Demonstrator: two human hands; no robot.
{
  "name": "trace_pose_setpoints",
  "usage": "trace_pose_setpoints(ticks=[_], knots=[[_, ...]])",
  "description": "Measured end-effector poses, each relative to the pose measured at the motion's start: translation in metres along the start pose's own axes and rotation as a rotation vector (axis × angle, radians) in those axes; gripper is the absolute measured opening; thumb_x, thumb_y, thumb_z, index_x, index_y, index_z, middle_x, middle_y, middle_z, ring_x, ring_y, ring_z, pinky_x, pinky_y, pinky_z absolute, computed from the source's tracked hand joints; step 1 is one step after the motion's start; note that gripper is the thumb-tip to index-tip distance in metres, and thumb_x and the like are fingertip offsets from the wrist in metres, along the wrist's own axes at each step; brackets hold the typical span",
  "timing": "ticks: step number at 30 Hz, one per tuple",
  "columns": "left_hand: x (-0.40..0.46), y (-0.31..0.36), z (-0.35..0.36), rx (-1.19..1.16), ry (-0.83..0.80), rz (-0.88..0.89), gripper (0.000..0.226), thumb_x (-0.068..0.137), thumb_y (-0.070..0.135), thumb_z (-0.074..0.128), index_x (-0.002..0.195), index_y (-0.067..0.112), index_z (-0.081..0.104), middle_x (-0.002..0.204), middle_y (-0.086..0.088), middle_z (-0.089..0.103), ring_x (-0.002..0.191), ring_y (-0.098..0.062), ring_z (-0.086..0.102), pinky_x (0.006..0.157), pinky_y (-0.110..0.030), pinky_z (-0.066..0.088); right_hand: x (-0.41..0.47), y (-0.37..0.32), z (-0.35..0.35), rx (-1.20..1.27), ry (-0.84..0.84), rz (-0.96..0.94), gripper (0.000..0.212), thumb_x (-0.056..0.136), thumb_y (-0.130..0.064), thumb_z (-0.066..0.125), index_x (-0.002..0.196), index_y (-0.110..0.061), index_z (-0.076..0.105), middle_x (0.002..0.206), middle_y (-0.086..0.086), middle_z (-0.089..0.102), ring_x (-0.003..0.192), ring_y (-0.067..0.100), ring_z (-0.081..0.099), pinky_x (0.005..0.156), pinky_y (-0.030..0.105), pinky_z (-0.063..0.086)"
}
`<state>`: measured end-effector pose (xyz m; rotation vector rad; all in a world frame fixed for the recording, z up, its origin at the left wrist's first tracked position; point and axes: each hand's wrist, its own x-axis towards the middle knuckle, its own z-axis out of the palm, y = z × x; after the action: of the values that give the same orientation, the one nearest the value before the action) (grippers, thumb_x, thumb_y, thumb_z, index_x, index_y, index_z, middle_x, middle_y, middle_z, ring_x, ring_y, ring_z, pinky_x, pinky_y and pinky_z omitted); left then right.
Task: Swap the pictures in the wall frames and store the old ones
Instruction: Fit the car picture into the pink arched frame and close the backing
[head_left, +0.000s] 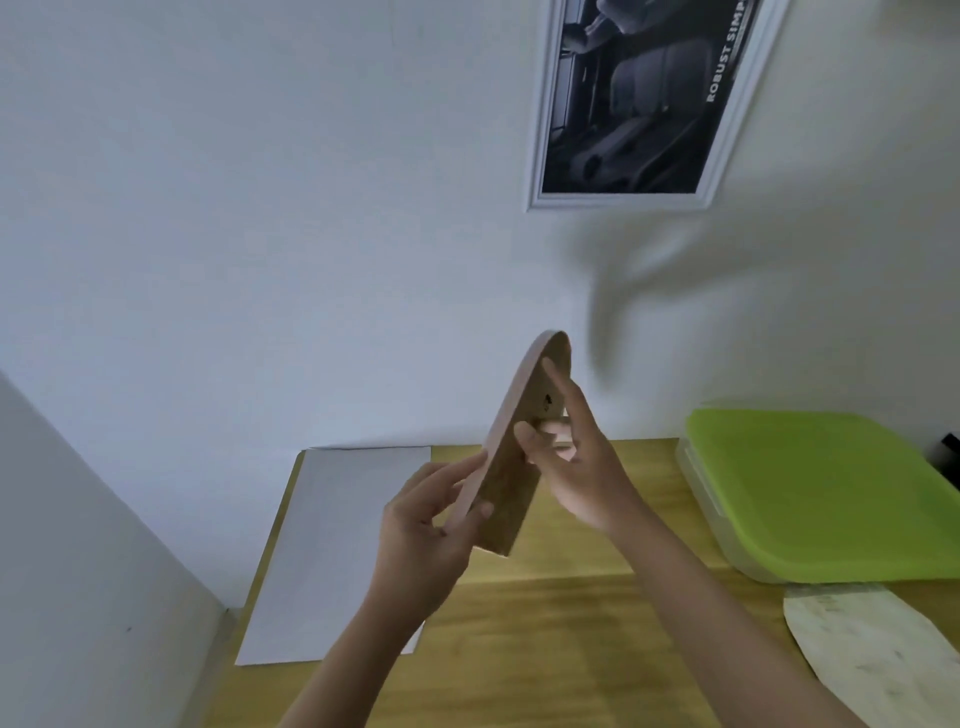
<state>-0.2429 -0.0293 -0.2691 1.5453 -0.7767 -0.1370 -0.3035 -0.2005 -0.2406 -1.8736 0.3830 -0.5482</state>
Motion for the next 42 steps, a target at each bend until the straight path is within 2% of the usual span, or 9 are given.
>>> trace_pose_setpoints(ticks=[2, 9, 13, 19, 22, 25, 28, 32, 42], knots=[[-0.001, 0.001, 0.002, -0.088, -0.015, -0.058, 0.044, 0.073, 0.005, 0.074, 0.109, 0.030, 0.070, 0.101, 0.004, 0.070, 0.097, -0.016, 0.067, 0.078, -0.030, 0.057, 0.003, -0.006, 0.000, 0.062, 0.005, 0.006, 0.066, 0.076, -0.060, 0.062, 0.129, -0.067, 0.024, 0.126, -0.003, 0.055, 0.106, 0.014, 0.063, 0.077, 0.028, 0.057], [0.001, -0.005, 0.003, -0.017, -0.105, 0.045, 0.045, 0.062, 0.000, 0.083, 0.102, 0.019, 0.073, 0.107, 0.007, 0.070, 0.099, -0.009, 0.066, 0.079, -0.023, 0.054, 0.005, 0.000, 0.010, 0.167, 0.266, -0.003, 0.057, 0.080, -0.013, 0.067, 0.119, -0.048, 0.044, 0.127, -0.005, 0.052, 0.106, 0.016, 0.059, 0.077, 0.048, 0.057], [0.010, -0.013, -0.007, 0.145, -0.127, 0.141, 0.040, 0.067, 0.016, 0.083, 0.105, 0.019, 0.072, 0.115, 0.007, 0.063, 0.110, -0.009, 0.059, 0.090, -0.027, 0.052, 0.004, 0.001, 0.015, 0.144, 0.389, -0.069, 0.064, 0.081, 0.000, 0.059, 0.126, -0.042, 0.040, 0.129, -0.009, 0.050, 0.107, -0.003, 0.053, 0.087, 0.036, 0.055], [0.041, -0.019, -0.040, 0.371, 0.021, -0.040, 0.041, 0.074, 0.046, 0.069, 0.112, 0.049, 0.054, 0.147, 0.003, 0.025, 0.136, -0.015, 0.020, 0.105, -0.037, 0.025, 0.015, -0.004, 0.009, 0.223, 0.420, -0.164, 0.062, 0.085, 0.009, 0.053, 0.127, -0.036, 0.043, 0.130, 0.003, 0.052, 0.109, 0.013, 0.057, 0.083, 0.021, 0.052], [0.057, -0.018, -0.057, 0.273, 0.060, -0.033, 0.034, 0.085, 0.020, 0.066, 0.109, 0.042, 0.057, 0.143, -0.003, 0.036, 0.134, -0.015, 0.033, 0.107, -0.036, 0.034, 0.019, -0.004, 0.006, 0.218, 0.426, -0.193, 0.062, 0.086, 0.010, 0.050, 0.125, -0.037, 0.045, 0.126, 0.003, 0.053, 0.104, 0.012, 0.059, 0.077, 0.017, 0.051], [0.069, -0.016, -0.070, 0.170, 0.019, -0.005, 0.033, 0.089, 0.004, 0.058, 0.105, 0.032, 0.063, 0.113, -0.007, 0.063, 0.102, -0.022, 0.062, 0.084, -0.032, 0.051, 0.022, -0.004, 0.004, 0.230, 0.441, -0.193, 0.060, 0.087, 0.010, 0.049, 0.125, -0.037, 0.046, 0.126, 0.003, 0.054, 0.102, 0.007, 0.059, 0.073, 0.014, 0.050], [0.076, -0.011, -0.082, -0.049, -0.051, -0.079, 0.032, 0.085, 0.003, 0.063, 0.108, 0.026, 0.065, 0.105, -0.008, 0.067, 0.082, -0.022, 0.068, 0.067, -0.029, 0.053, 0.026, -0.009, -0.001, 0.252, 0.446, -0.206, 0.059, 0.087, 0.010, 0.049, 0.119, -0.039, 0.049, 0.121, -0.003, 0.056, 0.096, 0.000, 0.060, 0.068, 0.011, 0.048], [0.081, -0.009, -0.092, -0.214, -0.060, -0.116, 0.038, 0.075, 0.002, 0.070, 0.107, 0.021, 0.066, 0.107, -0.016, 0.065, 0.080, -0.018, 0.069, 0.064, -0.027, 0.057, 0.034, -0.028, -0.010, 0.257, 0.356, -0.277, 0.058, 0.086, 0.012, 0.049, 0.121, -0.034, 0.051, 0.119, -0.027, 0.056, 0.100, -0.004, 0.058, 0.074, 0.011, 0.048], [0.120, 0.030, -0.123, -0.358, 0.118, -0.012, 0.040, 0.079, -0.003, 0.065, 0.110, 0.022, 0.067, 0.110, -0.010, 0.066, 0.088, -0.026, 0.068, 0.069, -0.031, 0.059, 0.067, -0.081, 0.013, 0.198, 0.230, -0.435, 0.044, 0.093, -0.002, 0.050, 0.120, -0.036, 0.053, 0.127, -0.020, 0.055, 0.120, 0.002, 0.052, 0.096, 0.017, 0.045]])
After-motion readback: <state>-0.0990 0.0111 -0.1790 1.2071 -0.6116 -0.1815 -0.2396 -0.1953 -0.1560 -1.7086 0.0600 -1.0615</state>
